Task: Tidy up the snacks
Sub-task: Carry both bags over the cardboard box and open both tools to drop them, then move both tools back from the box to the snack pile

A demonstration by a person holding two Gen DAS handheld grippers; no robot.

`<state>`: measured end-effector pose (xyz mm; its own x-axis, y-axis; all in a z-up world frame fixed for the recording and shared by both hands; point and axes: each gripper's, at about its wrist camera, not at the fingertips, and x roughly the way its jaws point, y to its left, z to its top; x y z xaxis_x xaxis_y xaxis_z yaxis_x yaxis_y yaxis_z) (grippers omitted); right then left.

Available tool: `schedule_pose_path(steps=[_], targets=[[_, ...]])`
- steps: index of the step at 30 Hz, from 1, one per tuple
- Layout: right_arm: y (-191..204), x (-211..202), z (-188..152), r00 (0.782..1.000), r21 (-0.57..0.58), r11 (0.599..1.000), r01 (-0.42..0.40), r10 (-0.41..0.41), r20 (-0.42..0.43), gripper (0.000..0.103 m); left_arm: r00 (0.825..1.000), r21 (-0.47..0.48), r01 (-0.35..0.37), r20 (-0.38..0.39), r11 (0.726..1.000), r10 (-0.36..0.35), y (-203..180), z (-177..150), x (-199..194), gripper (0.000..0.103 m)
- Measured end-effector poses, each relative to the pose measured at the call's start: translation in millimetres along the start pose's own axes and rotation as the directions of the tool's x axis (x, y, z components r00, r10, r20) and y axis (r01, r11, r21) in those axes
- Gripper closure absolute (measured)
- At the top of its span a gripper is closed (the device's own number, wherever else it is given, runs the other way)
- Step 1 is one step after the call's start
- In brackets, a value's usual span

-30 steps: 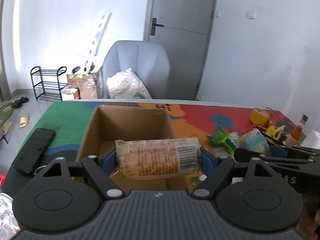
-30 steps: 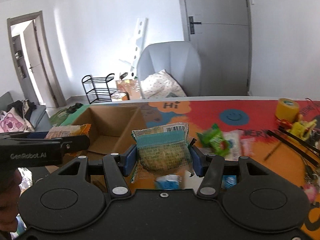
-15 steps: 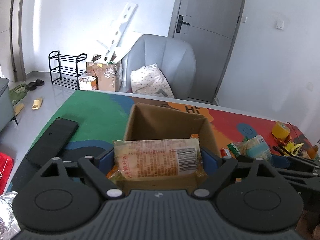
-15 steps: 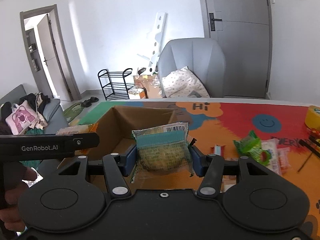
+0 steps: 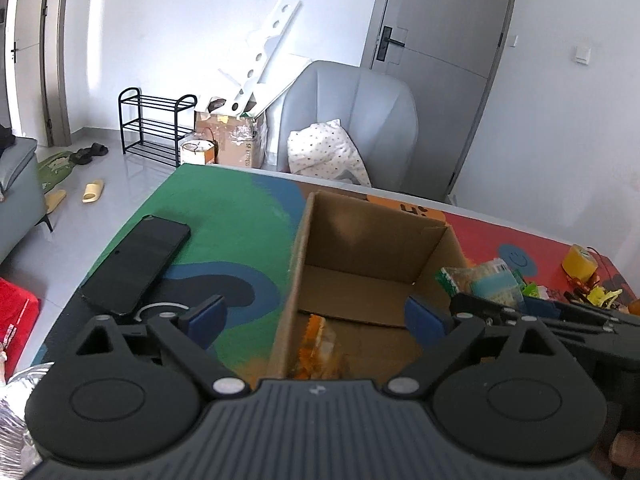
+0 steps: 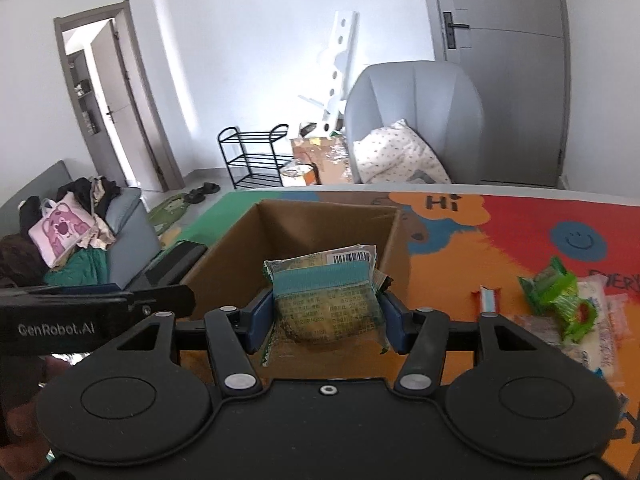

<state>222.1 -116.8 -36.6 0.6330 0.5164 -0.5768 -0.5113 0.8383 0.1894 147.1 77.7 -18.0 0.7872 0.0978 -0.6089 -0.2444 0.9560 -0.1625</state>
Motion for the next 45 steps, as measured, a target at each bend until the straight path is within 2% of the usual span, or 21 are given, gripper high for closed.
schedule_pose_path(steps=[2,3,11,20,25,28,33,36,39,45], targets=[[2.1,-1.1,0.1,1.000,-0.013,1.000,0.018,-0.018,-0.002,0.028,1.000,-0.002,-0.005,-0.003,1.000,0.005,1.2,-0.1,0.2,0.008],[1.8,-1.6,-0.3,0.999,-0.025,0.999,0.041,-0.041,-0.002,0.027,1.000,-0.005,-0.006,-0.011,1.000,0.005,1.3,-0.3,0.7,0.008],[-33.9,-31.1,-15.7,0.991,0.035,0.990,0.135,-0.135,-0.002,0.024,1.000,-0.004,-0.009,-0.029,1.000,0.009,-15.3,-3.7,2.9,0.007],[-80.7,-64.2,-43.3,0.974,0.110,0.967,0.228,-0.228,-0.016,0.024,0.996,0.099,0.088,-0.043,0.991,-0.084,-69.9,-20.2,-2.8,0.007],[-104.0,-80.1,-53.8,0.962,0.143,0.952,0.271,-0.269,-0.033,0.024,0.990,0.108,0.129,-0.072,0.986,-0.121,-98.1,-28.8,-0.2,0.006],[-118.5,-88.3,-59.7,0.958,0.157,0.945,0.287,-0.287,-0.025,0.024,0.988,0.144,0.149,-0.072,0.978,-0.140,-113.1,-32.7,-3.8,0.006],[-139.1,-94.2,-71.7,0.954,0.205,0.933,0.297,-0.298,-0.029,0.027,0.982,0.161,0.184,-0.068,0.970,-0.176,-132.1,-36.3,-7.1,0.007],[-147.5,-95.2,-76.5,0.955,0.214,0.932,0.293,-0.294,-0.027,0.035,0.980,0.175,0.199,-0.058,0.964,-0.191,-143.5,-38.5,-7.5,0.007],[-155.7,-93.2,-81.2,0.960,0.229,0.933,0.277,-0.277,-0.030,0.046,0.977,0.188,0.212,-0.054,0.959,-0.205,-154.3,-41.5,-6.8,0.008],[-168.9,-85.4,-88.8,0.968,0.245,0.937,0.251,-0.247,-0.046,0.047,0.972,0.202,0.235,-0.068,0.951,-0.226,-174.2,-48.4,1.7,0.011]])
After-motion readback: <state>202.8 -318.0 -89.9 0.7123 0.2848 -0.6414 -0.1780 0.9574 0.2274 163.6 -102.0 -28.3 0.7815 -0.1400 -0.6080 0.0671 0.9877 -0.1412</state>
